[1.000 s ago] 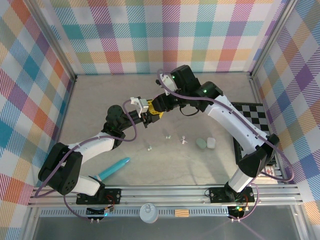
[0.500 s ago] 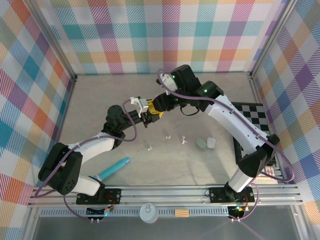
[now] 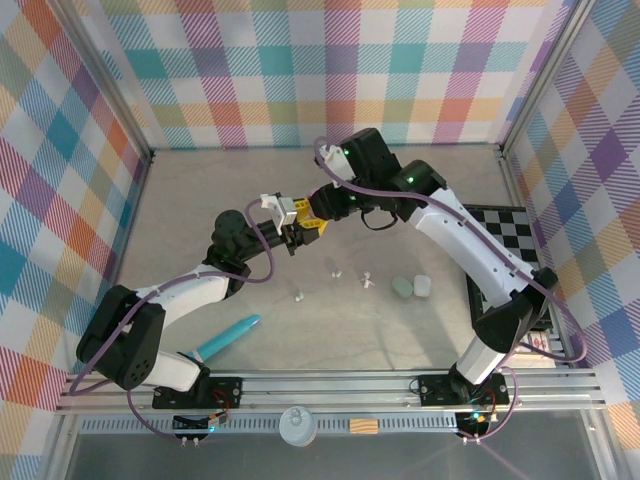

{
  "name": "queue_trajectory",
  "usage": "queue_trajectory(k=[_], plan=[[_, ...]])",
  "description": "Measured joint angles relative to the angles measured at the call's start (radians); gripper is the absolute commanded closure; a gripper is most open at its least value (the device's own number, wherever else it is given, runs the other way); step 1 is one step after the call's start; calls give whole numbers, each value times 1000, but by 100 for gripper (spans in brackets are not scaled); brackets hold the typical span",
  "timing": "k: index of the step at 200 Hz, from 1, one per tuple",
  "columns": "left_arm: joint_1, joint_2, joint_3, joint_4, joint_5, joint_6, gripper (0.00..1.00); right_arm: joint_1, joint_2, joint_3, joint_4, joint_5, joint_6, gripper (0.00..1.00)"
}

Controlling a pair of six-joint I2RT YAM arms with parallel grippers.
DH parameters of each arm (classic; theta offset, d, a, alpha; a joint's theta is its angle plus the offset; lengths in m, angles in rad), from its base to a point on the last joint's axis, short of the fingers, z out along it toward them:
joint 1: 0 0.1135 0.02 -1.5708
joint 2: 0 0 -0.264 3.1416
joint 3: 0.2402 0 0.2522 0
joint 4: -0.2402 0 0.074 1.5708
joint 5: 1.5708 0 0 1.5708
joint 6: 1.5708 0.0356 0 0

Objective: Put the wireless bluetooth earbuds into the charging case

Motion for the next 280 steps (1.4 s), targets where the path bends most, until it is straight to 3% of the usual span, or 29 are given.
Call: queue_trajectory(k=[80,202,280], plan=[[0,-3,0,-5,-4,0,73,-2,21,31,-19,8,1,76],[1,-3,0,-5,-8,0,73,-9,27,41,-25,-51,34,76],[1,-3,0,3,-3,0,73,-9,26,40,-24,-91,65,72]])
